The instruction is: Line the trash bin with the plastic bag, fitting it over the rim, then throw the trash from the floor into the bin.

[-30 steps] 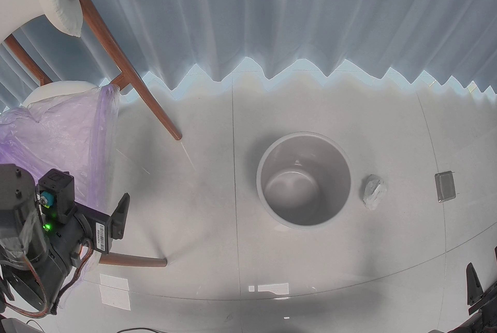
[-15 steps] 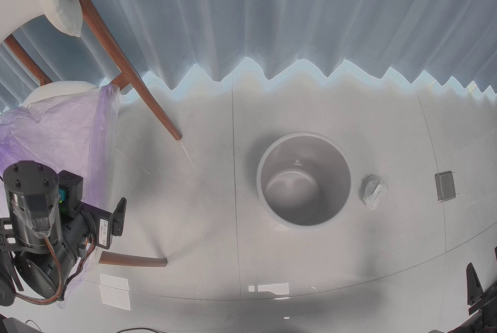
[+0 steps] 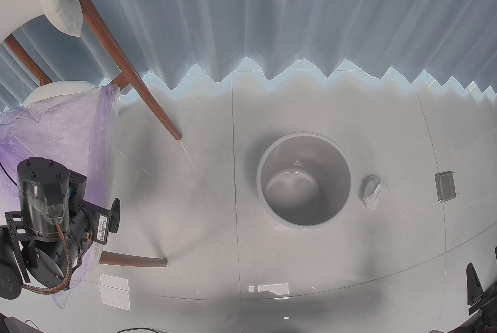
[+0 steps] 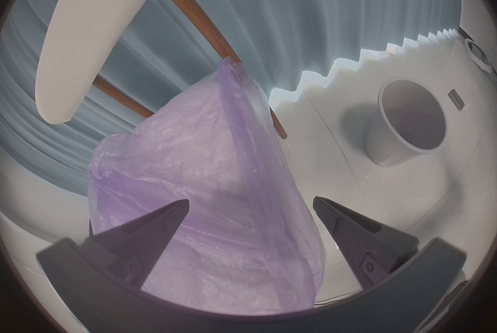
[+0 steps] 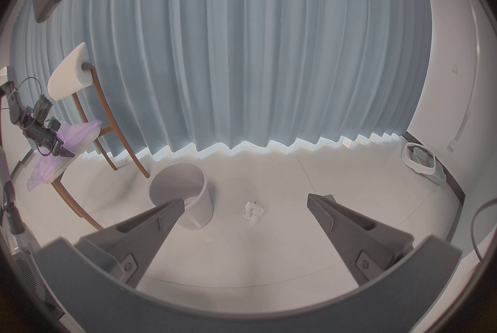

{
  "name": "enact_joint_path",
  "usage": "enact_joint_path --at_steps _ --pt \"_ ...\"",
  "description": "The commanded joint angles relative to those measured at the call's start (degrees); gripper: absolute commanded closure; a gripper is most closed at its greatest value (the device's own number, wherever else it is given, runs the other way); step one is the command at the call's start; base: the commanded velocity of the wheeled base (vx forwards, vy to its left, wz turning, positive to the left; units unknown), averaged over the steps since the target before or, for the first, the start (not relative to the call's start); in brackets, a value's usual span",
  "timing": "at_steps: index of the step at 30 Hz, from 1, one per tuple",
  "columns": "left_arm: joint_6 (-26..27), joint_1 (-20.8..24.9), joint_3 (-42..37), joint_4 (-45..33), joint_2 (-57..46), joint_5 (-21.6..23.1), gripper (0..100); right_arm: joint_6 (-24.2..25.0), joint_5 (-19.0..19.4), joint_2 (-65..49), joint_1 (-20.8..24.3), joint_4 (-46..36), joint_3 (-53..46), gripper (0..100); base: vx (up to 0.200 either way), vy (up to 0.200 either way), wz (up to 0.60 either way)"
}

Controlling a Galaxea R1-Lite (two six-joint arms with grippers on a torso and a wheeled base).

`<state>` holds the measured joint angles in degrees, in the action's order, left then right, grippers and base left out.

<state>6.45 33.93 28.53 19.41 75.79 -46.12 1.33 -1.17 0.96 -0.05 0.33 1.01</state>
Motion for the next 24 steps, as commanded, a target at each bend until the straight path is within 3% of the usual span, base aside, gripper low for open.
enact_joint_path --at_steps 1,2,3,17,20,21,22,24 --pt "0.3 -0.4 -0.2 0.0 0.6 0.0 0 0.0 0.0 -1.0 0.0 0.0 -1.0 0 0.0 0.0 0.0" --pt "0.5 -0.4 -0.4 0.0 0.5 0.1 0 0.0 0.0 -1.0 0.0 0.0 -1.0 0 0.0 0.0 0.0" --pt "0.5 -0.4 -0.4 0.0 0.5 0.2 100 0.0 0.0 -1.0 0.0 0.0 -1.0 0 0.0 0.0 0.0" --pt "-0.6 -0.5 -3.1 0.0 -5.5 2.4 100 0.0 0.0 -1.0 0.0 0.0 -1.0 0 0.0 0.0 0.0" --pt "-4.1 -0.4 -3.7 -0.1 -9.8 8.1 100 0.1 -0.1 -1.0 0.0 0.0 -1.0 0 0.0 0.0 0.0" --pt "-4.1 -0.4 -3.7 -0.1 -9.8 8.1 100 0.1 -0.1 -1.0 0.0 0.0 -1.0 0 0.0 0.0 0.0" --pt "-6.0 -0.5 -3.4 -0.2 -13.1 12.9 100 0.1 0.0 -1.0 0.0 0.0 -1.0 0 0.0 0.0 0.0" --pt "-7.1 -1.5 -3.2 -0.1 -15.9 17.4 100 0.1 -0.1 -1.0 0.0 0.0 -1.0 0 0.0 0.0 0.0"
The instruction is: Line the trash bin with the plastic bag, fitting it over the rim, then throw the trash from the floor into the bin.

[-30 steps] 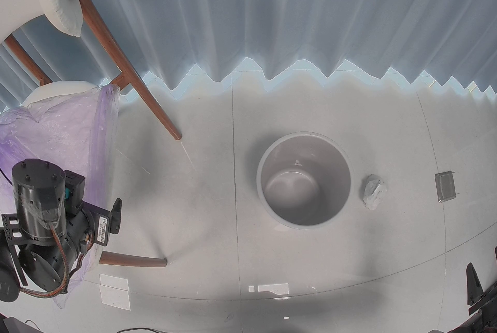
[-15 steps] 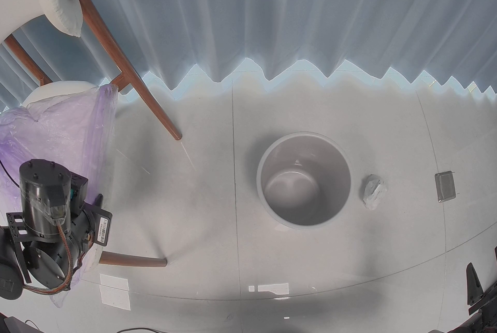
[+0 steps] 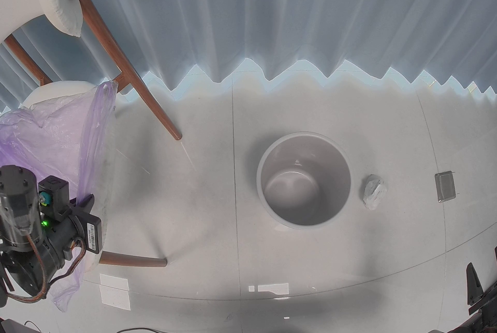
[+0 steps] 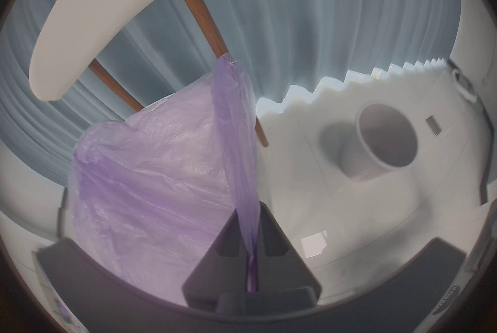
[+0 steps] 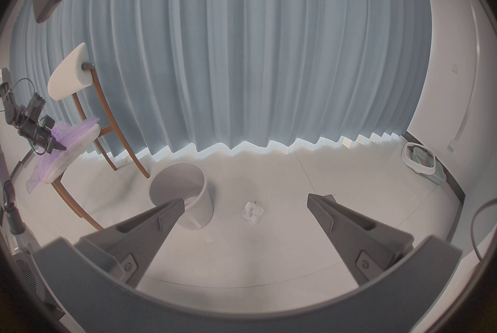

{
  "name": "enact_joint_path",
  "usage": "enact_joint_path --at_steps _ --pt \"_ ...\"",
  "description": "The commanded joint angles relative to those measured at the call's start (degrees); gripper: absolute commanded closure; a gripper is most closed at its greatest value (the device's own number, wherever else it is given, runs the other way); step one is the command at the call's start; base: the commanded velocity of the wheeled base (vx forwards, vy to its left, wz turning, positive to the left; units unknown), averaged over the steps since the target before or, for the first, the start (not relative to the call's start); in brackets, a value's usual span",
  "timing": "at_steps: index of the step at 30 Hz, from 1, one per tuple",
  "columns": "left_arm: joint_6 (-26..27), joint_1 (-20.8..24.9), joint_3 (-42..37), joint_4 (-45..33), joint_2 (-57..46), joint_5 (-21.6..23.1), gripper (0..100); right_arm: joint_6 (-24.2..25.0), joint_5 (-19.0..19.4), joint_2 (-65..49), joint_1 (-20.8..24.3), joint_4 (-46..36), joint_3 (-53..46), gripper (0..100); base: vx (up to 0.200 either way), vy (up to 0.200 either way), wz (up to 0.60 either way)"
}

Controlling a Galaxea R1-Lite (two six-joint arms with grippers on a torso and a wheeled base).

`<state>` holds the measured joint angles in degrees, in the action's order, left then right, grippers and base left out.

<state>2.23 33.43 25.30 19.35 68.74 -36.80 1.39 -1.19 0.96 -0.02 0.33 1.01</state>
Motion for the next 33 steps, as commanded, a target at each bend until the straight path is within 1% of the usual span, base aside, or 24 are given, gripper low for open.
enact_joint_path --at_steps 1,2,3,6,7,8,9,10,11,13,18,20,24,26,29,33 --pt "-3.4 -2.1 0.1 -0.1 -10.0 10.0 100 0.0 0.0 -1.0 -0.1 0.0 -1.0 0 0.0 0.0 0.0" --pt "-3.4 -2.1 0.1 -0.1 -10.0 10.0 100 0.0 0.0 -1.0 -0.1 0.0 -1.0 0 0.0 0.0 0.0" --pt "-4.9 -4.9 0.0 -0.1 -11.8 15.8 100 0.0 0.0 -1.0 0.0 0.0 -1.0 0 0.0 0.0 0.0" --pt "-7.2 -9.7 0.0 0.1 -12.8 24.8 100 0.0 0.1 -1.0 -0.1 -0.1 -1.0 0 0.0 0.0 0.0" --pt "-7.5 -10.4 0.1 0.1 -12.8 26.1 100 0.0 0.0 -1.0 -0.1 0.0 -1.0 0 0.0 0.0 0.0" --pt "-7.9 -12.5 0.3 0.2 -12.9 29.6 100 0.0 0.0 -1.0 -0.1 0.0 -1.0 0 0.0 0.0 0.0" --pt "-7.9 -13.4 0.3 0.3 -12.9 31.0 100 0.0 0.1 -1.0 -0.1 0.0 -1.0 0 0.0 0.0 0.0" --pt "-7.9 -15.3 0.5 0.9 -12.8 33.8 100 0.0 0.1 -1.0 -0.1 0.0 -1.0 0 0.0 0.0 0.0" --pt "-7.9 -16.5 0.6 1.5 -12.6 35.2 100 -0.1 0.1 -1.0 0.0 0.0 -1.0 0 0.0 0.0 0.0" --pt "-7.9 -17.2 1.0 2.9 -12.3 36.7 100 -0.1 0.1 -1.0 -0.1 -0.1 -1.0 0 0.0 0.0 0.0" --pt "-8.2 -16.8 4.0 8.7 -9.2 40.2 100 -0.2 0.0 -1.0 0.0 0.0 -1.0 0 0.0 0.0 0.0" --pt "-9.9 -16.7 5.2 9.7 -8.2 41.2 100 -0.2 0.1 -1.0 -0.1 -0.1 -1.0 0 0.0 0.0 0.0" --pt "-14.8 -16.2 6.8 9.9 -7.2 43.0 100 -0.2 0.1 -1.0 -0.1 0.0 -1.0 0 0.0 0.0 0.0" --pt "-15.2 -16.2 6.9 9.9 -7.0 43.3 100 -0.2 0.1 -1.0 -0.1 0.0 -1.0 0 0.0 0.0 0.0" --pt "-15.2 -16.6 6.9 9.6 -6.1 46.2 100 -0.3 0.0 -1.0 -0.1 0.0 -1.0 0 0.0 0.0 0.0" --pt "-15.1 -16.5 7.3 9.3 -5.9 48.1 100 -0.3 0.1 -1.0 0.0 0.0 -1.0 0 0.0 0.0 0.0"
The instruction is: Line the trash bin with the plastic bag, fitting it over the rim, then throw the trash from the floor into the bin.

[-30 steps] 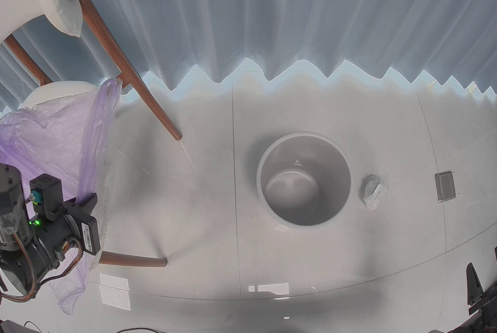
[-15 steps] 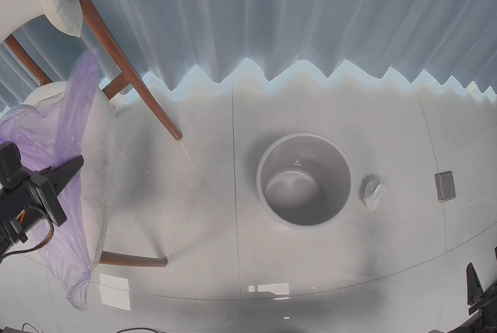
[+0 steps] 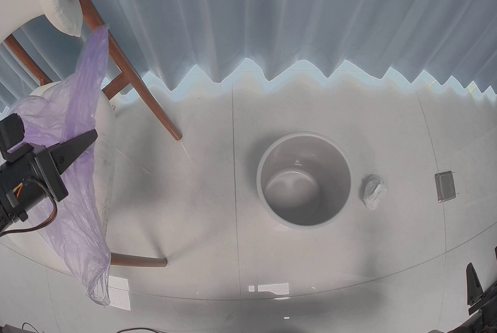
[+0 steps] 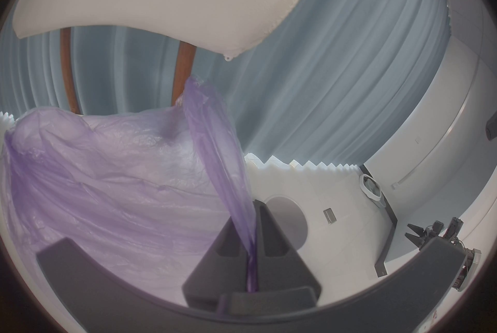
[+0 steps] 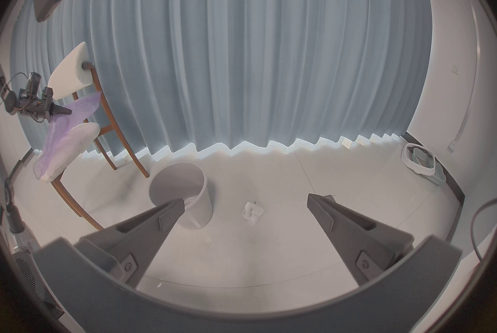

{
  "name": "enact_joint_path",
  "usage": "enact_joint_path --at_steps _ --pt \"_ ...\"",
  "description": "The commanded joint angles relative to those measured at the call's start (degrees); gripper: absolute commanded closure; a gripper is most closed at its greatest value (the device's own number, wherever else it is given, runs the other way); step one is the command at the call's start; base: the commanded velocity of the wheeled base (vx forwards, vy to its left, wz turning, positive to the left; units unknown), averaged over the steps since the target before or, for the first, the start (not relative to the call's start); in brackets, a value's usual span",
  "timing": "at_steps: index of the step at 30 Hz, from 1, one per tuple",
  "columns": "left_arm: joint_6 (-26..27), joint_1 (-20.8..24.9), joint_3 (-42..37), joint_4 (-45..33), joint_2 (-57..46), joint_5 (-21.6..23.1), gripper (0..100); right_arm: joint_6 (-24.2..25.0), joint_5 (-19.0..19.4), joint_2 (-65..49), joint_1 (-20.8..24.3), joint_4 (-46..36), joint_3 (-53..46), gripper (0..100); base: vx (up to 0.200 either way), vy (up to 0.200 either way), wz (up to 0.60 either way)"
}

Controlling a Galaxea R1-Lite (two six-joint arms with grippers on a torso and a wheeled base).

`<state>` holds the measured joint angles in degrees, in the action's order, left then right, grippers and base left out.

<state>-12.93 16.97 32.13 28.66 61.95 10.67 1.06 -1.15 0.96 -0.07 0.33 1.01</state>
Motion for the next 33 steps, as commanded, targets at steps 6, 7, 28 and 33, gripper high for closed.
enact_joint_path --at_steps 6,7,28,33 --pt "0.1 0.2 0.6 0.3 2.0 2.1 100 0.0 0.0 -1.0 0.0 0.0 -1.0 0 0.0 -0.167 0.0" --pt "0.1 0.3 0.7 0.4 2.5 2.6 100 0.0 0.0 -1.0 0.1 0.0 -1.0 0 0.0 -0.2 0.0" --pt "0.0 5.4 8.3 6.5 11.4 12.4 100 0.0 0.0 -1.0 0.1 0.0 -1.0 0 0.0 -0.029 0.0" --pt "-1.7 9.0 13.4 9.7 16.8 13.2 100 0.1 0.0 -1.0 0.0 0.0 -1.0 0 0.0 0.0 0.0"
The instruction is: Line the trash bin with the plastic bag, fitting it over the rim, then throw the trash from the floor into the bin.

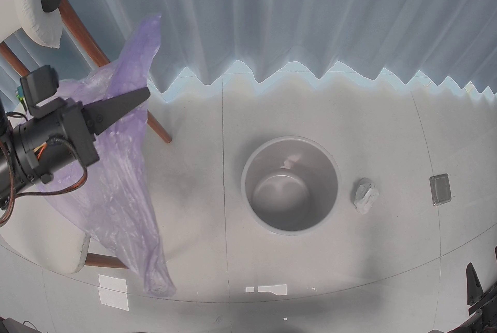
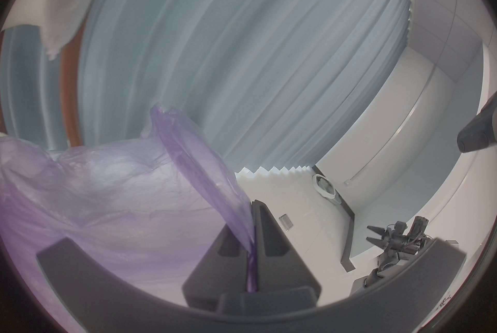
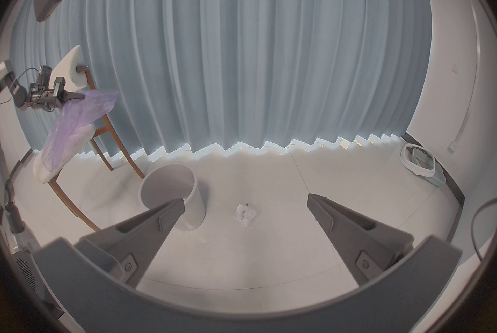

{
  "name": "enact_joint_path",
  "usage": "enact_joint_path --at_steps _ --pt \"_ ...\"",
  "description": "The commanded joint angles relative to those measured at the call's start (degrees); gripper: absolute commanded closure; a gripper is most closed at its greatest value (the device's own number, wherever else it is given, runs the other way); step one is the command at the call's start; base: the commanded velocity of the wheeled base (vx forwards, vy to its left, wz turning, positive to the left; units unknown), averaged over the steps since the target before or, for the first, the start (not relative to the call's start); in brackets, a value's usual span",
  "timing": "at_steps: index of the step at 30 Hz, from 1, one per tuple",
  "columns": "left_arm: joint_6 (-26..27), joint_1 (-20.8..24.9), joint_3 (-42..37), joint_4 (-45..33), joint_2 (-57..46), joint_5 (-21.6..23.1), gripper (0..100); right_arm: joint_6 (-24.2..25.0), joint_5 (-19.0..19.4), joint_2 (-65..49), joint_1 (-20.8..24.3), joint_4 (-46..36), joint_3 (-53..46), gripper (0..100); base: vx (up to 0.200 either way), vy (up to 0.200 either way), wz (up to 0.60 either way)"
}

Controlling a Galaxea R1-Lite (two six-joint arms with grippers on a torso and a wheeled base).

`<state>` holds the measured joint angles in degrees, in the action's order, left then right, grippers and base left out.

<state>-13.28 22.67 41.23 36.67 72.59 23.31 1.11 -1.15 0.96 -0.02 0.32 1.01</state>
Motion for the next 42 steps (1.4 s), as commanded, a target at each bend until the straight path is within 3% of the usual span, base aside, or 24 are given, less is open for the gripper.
enact_joint_path --at_steps 1,14,29,38,42 --pt "-1.8 4.3 5.1 1.7 6.8 0.5 100 0.0 0.0 -1.0 -0.1 0.0 -1.0 0 0.0 0.0 0.0" --pt "-2.7 15.3 12.9 2.0 15.9 0.3 100 0.1 0.0 -0.9 -0.1 0.0 -1.0 0 0.0 0.0 0.0" --pt "-3.2 20.0 22.1 2.2 24.9 0.2 100 0.1 -0.1 -0.9 0.0 0.0 -1.0 0 0.0 0.0 0.0" --pt "-3.4 21.2 22.0 5.2 26.5 -0.5 100 0.1 0.0 -0.9 0.0 -0.1 -1.0 0 0.0 0.0 0.0" --pt "-3.4 21.2 20.7 5.2 26.4 -2.8 100 0.1 -0.1 -0.9 -0.1 0.0 -1.0 0 0.0 0.0 0.0"
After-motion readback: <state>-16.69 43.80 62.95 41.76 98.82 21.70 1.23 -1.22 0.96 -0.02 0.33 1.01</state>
